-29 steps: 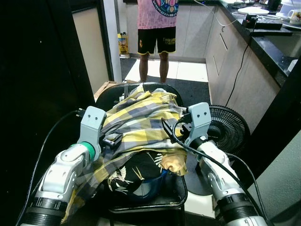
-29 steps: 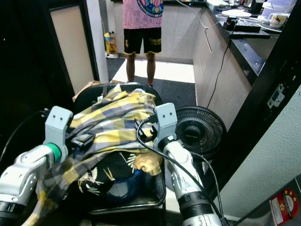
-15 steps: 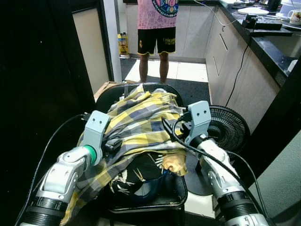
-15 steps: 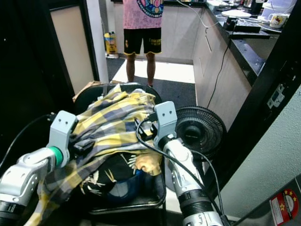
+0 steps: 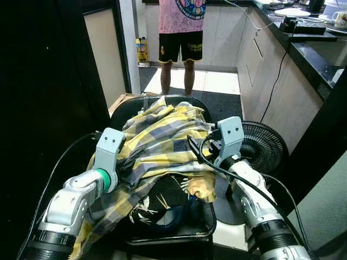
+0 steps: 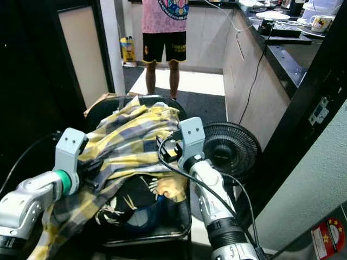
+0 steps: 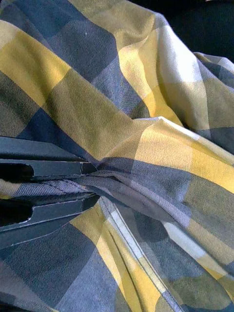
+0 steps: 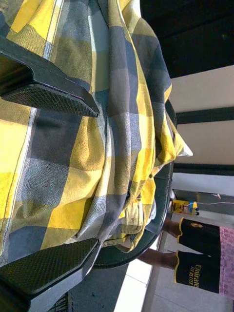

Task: Clothes washing

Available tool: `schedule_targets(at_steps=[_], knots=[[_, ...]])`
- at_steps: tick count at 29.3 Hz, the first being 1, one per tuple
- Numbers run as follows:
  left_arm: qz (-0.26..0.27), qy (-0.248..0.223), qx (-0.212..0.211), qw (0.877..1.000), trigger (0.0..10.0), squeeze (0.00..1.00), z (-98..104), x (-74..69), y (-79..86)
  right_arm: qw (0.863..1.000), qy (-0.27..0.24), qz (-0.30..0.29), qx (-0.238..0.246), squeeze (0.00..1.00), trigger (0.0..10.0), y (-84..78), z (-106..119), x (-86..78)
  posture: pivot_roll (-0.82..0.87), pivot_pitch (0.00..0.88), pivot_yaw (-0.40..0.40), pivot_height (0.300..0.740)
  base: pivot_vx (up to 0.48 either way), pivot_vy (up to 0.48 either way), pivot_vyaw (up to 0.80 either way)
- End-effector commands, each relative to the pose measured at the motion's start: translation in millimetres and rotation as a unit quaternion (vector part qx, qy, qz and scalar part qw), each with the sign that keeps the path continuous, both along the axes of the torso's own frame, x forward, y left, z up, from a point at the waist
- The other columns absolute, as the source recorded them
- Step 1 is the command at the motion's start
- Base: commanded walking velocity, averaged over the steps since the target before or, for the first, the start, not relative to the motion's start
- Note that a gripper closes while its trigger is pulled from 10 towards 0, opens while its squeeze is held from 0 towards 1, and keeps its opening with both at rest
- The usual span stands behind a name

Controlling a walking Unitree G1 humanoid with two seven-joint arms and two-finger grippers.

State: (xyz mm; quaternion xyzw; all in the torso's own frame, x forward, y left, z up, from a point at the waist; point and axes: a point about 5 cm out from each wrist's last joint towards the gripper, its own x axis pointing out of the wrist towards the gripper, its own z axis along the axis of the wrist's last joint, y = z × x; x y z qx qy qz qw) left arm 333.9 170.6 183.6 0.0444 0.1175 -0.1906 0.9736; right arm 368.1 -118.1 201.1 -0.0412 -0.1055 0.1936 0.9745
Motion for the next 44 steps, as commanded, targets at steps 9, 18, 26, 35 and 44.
schedule_targets(at_steps=[9, 18, 26, 35, 44], knots=[[-0.012, -0.121, -0.107, 0.987, 0.0, 0.0, 40.8, -11.7, 0.5, 1.0, -0.006, -0.002, 0.03, 0.0, 10.0, -3.2, 4.3, 0.1, 0.02, 0.065, 0.051, 0.74, 0.0, 0.0, 0.0], [-0.028, -0.349, -0.307, 0.885, 0.0, 0.0, 134.1, -31.9, 11.4, 0.999, -0.011, -0.001, 0.051, 0.0, 10.0, -6.5, 12.0, 1.6, 0.02, 0.055, 0.038, 0.74, 0.0, 0.0, 0.0], [-0.079, -0.38, -0.37, 0.844, 0.0, 0.0, 153.8, -46.1, 9.6, 0.998, -0.019, 0.005, 0.061, 0.0, 10.0, -4.4, 16.2, 0.2, 0.01, 0.044, 0.03, 0.74, 0.0, 0.0, 0.0], [0.035, -0.319, -0.265, 0.909, 10.0, 0.0, 124.5, -23.5, 16.8, 0.997, -0.026, 0.019, 0.074, 0.0, 10.0, -1.5, 20.7, -2.0, 0.01, 0.047, 0.021, 0.74, 0.0, 0.0, 0.0], [0.081, -0.341, -0.196, 0.916, 10.0, 0.0, 121.1, -22.0, 21.3, 0.996, -0.02, 0.015, 0.087, 0.0, 10.0, -1.9, 23.3, 1.5, 0.02, 0.06, 0.008, 0.74, 0.0, 0.0, -0.71]])
